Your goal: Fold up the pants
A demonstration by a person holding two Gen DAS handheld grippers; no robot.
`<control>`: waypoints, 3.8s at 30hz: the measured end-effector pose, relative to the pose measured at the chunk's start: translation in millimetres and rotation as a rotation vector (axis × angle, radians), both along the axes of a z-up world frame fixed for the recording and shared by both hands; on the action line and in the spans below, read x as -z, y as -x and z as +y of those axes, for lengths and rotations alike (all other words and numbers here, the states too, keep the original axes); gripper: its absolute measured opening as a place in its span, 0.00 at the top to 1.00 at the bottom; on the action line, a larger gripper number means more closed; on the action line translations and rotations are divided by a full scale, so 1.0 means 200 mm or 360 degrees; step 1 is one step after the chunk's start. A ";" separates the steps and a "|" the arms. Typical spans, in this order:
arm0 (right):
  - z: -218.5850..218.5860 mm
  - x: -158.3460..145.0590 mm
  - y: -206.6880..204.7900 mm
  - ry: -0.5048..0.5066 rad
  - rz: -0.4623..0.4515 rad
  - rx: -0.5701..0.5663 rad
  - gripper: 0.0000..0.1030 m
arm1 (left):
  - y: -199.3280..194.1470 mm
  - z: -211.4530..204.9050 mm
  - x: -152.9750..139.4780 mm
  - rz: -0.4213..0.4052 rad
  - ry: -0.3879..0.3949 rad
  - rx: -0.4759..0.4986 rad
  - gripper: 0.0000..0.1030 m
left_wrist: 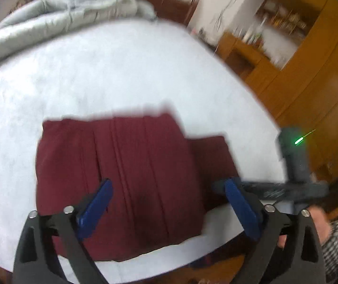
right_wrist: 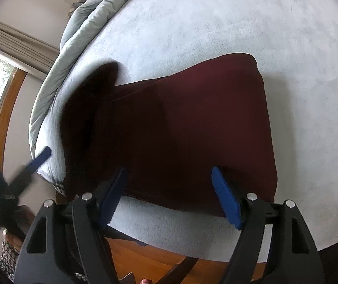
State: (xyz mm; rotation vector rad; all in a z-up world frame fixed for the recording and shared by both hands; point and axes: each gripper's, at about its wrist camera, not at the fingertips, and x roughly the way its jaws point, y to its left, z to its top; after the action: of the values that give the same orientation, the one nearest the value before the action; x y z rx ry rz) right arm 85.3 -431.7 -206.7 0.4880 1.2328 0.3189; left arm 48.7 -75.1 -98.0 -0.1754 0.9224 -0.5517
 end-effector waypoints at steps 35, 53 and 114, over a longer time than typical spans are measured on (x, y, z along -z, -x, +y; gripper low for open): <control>0.40 0.04 -0.23 -0.0384 0.0153 -0.0277 0.80 | -0.14 0.66 0.56 0.0707 0.0053 -0.0568 0.04; -0.08 -0.39 -0.06 -0.0256 -0.0083 -0.0230 0.81 | -0.14 0.48 0.38 0.0618 0.0123 -0.0455 0.04; -0.35 -0.19 -0.02 -0.0196 0.0078 0.0072 0.40 | -0.12 0.10 0.46 0.0748 -0.0064 -0.0274 0.04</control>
State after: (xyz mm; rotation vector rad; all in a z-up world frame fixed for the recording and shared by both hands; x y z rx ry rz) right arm 89.5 -501.0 -169.2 0.6321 1.2523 0.3474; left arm 72.5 -55.9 -189.8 -0.3545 1.3588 -0.3350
